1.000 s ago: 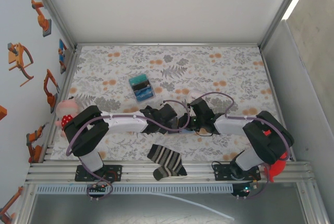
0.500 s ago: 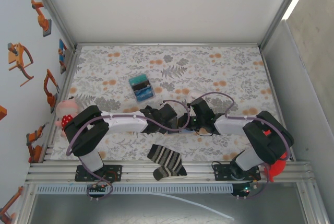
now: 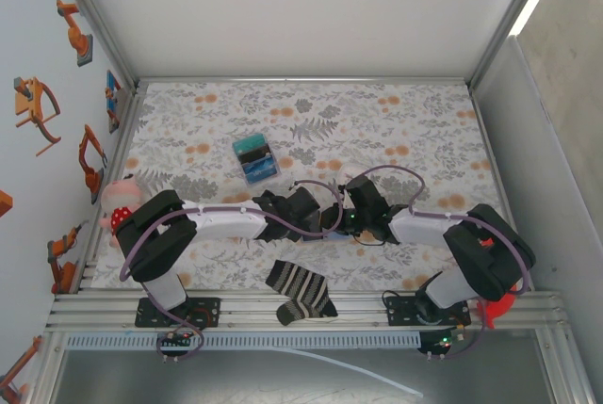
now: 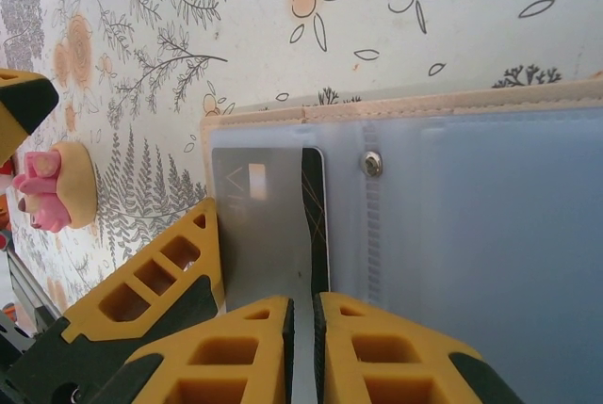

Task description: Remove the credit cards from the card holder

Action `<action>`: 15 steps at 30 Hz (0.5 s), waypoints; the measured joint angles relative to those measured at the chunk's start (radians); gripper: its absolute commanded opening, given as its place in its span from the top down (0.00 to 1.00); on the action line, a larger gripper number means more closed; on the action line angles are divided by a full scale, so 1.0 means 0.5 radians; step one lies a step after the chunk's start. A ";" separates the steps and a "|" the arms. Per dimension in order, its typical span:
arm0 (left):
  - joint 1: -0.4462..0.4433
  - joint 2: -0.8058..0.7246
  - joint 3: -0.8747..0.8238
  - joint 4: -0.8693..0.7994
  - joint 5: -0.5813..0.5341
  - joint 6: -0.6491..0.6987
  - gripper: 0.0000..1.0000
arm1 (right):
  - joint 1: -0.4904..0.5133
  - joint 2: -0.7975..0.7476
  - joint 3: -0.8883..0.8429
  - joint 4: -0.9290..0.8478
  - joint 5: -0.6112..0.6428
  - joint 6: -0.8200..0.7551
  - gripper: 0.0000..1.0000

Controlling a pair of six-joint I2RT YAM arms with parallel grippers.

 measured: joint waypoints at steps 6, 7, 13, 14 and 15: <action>0.000 0.000 0.002 -0.002 0.000 0.000 0.03 | 0.000 0.065 0.000 0.020 -0.002 0.001 0.85; 0.000 0.001 0.002 -0.002 0.000 0.000 0.03 | 0.000 0.080 0.000 0.031 -0.004 0.001 0.85; 0.000 0.004 0.004 -0.009 -0.014 0.000 0.03 | -0.001 0.114 -0.002 0.087 -0.023 0.002 0.88; 0.000 0.004 0.005 -0.010 -0.019 0.000 0.03 | -0.001 0.114 -0.005 0.096 -0.024 0.002 0.89; 0.000 0.004 0.005 -0.011 -0.021 0.000 0.03 | -0.002 0.114 -0.008 0.101 -0.024 0.002 0.90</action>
